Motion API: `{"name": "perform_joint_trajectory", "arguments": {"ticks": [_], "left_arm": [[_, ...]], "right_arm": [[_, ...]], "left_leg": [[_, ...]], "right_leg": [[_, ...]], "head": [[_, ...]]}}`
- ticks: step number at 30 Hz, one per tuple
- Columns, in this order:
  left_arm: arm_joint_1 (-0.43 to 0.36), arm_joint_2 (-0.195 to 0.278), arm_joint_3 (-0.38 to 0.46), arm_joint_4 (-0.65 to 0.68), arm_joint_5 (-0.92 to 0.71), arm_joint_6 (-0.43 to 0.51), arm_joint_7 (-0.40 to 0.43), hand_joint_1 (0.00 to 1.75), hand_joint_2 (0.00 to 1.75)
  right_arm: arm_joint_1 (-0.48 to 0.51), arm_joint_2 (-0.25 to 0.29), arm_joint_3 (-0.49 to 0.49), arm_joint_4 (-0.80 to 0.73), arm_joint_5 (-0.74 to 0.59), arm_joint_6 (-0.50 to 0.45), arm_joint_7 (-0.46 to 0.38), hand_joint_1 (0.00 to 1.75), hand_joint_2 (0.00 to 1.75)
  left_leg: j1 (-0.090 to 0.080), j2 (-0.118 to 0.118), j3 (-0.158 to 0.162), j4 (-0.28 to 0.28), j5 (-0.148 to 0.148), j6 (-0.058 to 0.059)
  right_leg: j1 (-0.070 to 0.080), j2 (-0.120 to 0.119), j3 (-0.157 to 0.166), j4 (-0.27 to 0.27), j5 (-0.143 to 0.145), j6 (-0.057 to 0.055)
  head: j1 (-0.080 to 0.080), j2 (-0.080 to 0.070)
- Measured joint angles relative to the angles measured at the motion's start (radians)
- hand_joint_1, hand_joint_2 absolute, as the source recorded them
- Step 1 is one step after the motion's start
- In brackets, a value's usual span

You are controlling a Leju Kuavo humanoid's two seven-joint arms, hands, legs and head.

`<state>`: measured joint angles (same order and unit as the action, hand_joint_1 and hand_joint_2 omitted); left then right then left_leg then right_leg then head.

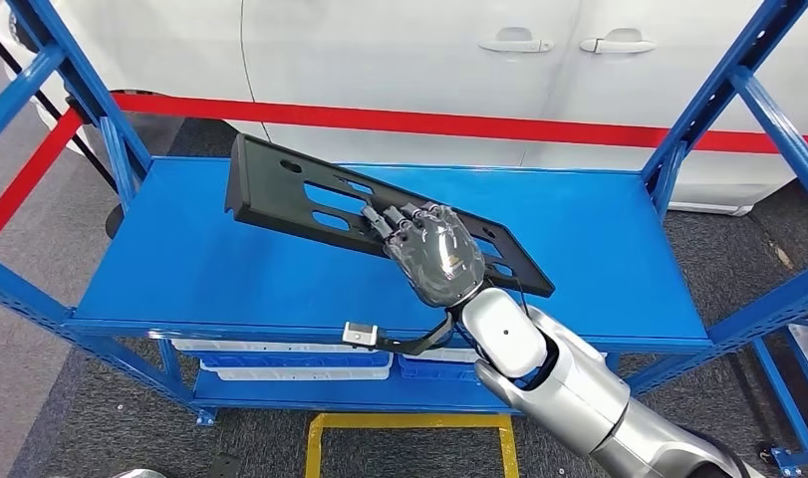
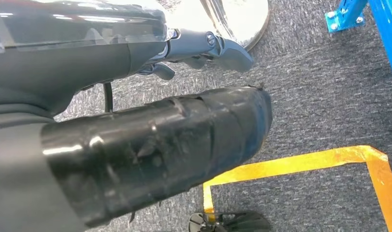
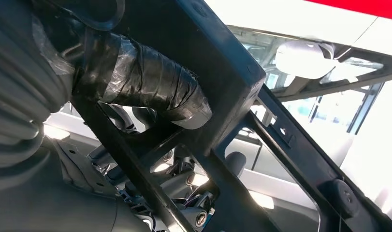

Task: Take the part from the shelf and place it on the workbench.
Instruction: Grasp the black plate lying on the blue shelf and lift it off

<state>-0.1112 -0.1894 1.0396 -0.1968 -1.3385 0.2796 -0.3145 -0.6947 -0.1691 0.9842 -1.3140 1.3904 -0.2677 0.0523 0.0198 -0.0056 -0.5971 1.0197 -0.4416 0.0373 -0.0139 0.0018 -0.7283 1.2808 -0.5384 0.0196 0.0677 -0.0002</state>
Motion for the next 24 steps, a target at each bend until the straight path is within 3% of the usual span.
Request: {"name": "perform_joint_trajectory", "arguments": {"ticks": [2,4,7,9,12,13,14,15,18,20,22,24], "left_arm": [[0.001,-0.004,0.002,0.000,0.001,0.019,0.003,0.00,0.00],[0.003,-0.013,0.006,0.000,0.004,0.061,0.008,0.00,0.00],[0.010,-0.029,0.009,0.000,0.010,0.101,0.012,0.00,0.00],[0.014,-0.036,0.010,0.001,0.014,0.107,0.013,0.00,0.00],[0.016,-0.042,0.010,0.001,0.018,0.109,0.016,0.00,0.00],[0.016,-0.042,0.010,0.001,0.018,0.110,0.018,0.00,0.00],[0.017,-0.043,0.010,0.001,0.019,0.111,0.020,0.00,0.00],[0.018,-0.044,0.010,0.001,0.019,0.114,0.022,0.00,0.00],[0.018,-0.047,0.010,0.001,0.018,0.120,0.029,0.00,0.00],[0.017,-0.048,0.010,0.001,0.018,0.122,0.032,0.00,0.00],[0.018,-0.051,0.011,0.001,0.018,0.123,0.035,0.00,0.00],[0.019,-0.054,0.011,0.001,0.018,0.124,0.037,0.00,0.00]], "right_arm": [[0.002,-0.001,0.000,-0.015,0.006,-0.002,0.002,1.75,1.75],[0.009,-0.004,0.000,-0.040,0.022,-0.008,0.007,1.75,1.75],[0.033,-0.016,0.000,-0.083,0.053,-0.019,0.025,1.75,1.75],[0.047,-0.020,0.001,-0.109,0.071,-0.025,0.037,1.75,1.75],[0.062,-0.019,0.003,-0.137,0.088,-0.032,0.042,1.75,1.75],[0.068,-0.019,0.005,-0.142,0.091,-0.034,0.043,1.75,1.75],[0.075,-0.018,0.006,-0.147,0.092,-0.035,0.043,1.75,1.75],[0.080,-0.017,0.008,-0.152,0.093,-0.037,0.044,1.75,1.75],[0.087,-0.008,0.013,-0.167,0.102,-0.043,0.049,1.75,1.75],[0.089,-0.003,0.016,-0.174,0.108,-0.048,0.051,1.75,1.75],[0.092,0.000,0.018,-0.178,0.111,-0.051,0.052,1.75,1.75],[0.093,0.001,0.020,-0.183,0.114,-0.052,0.052,1.75,1.75]], "left_leg": [[-0.001,-0.001,0.001,0.004,-0.005,-0.005],[-0.005,-0.001,-0.001,0.008,-0.008,-0.014],[-0.006,-0.001,0.000,0.006,-0.011,-0.028],[-0.004,0.000,-0.014,0.039,-0.037,-0.037],[-0.002,0.000,-0.097,0.222,-0.129,-0.046],[-0.002,0.000,-0.123,0.275,-0.144,-0.047],[-0.002,0.000,-0.133,0.294,-0.139,-0.048],[-0.002,0.000,-0.123,0.270,-0.115,-0.046],[-0.004,0.000,-0.028,0.070,-0.021,-0.035],[-0.008,-0.001,-0.001,0.012,-0.011,-0.028],[-0.009,-0.002,0.000,0.007,-0.009,-0.021],[-0.004,-0.001,0.003,-0.001,-0.003,-0.010]], "right_leg": [[0.000,-0.001,0.065,-0.137,0.065,-0.005],[0.004,0.000,0.107,-0.226,0.089,-0.010],[0.006,0.001,0.114,-0.242,0.089,-0.023],[0.001,0.000,0.118,-0.250,0.092,-0.037],[0.003,-0.001,0.120,-0.252,0.092,-0.048],[0.004,-0.001,0.121,-0.251,0.091,-0.049],[0.005,-0.001,0.121,-0.250,0.090,-0.050],[0.006,0.000,0.123,-0.249,0.089,-0.050],[0.008,0.004,0.126,-0.244,0.083,-0.044],[0.010,0.004,0.125,-0.242,0.082,-0.036],[0.010,0.003,0.124,-0.244,0.083,-0.025],[0.009,0.003,0.114,-0.222,0.063,-0.015]], "head": [[0.000,0.000],[0.000,0.000],[-0.001,0.000],[-0.001,0.000],[-0.001,0.000],[-0.001,0.000],[-0.001,0.000],[-0.002,0.000],[-0.001,0.000],[-0.001,0.000],[-0.001,0.000],[-0.001,0.000]]}}
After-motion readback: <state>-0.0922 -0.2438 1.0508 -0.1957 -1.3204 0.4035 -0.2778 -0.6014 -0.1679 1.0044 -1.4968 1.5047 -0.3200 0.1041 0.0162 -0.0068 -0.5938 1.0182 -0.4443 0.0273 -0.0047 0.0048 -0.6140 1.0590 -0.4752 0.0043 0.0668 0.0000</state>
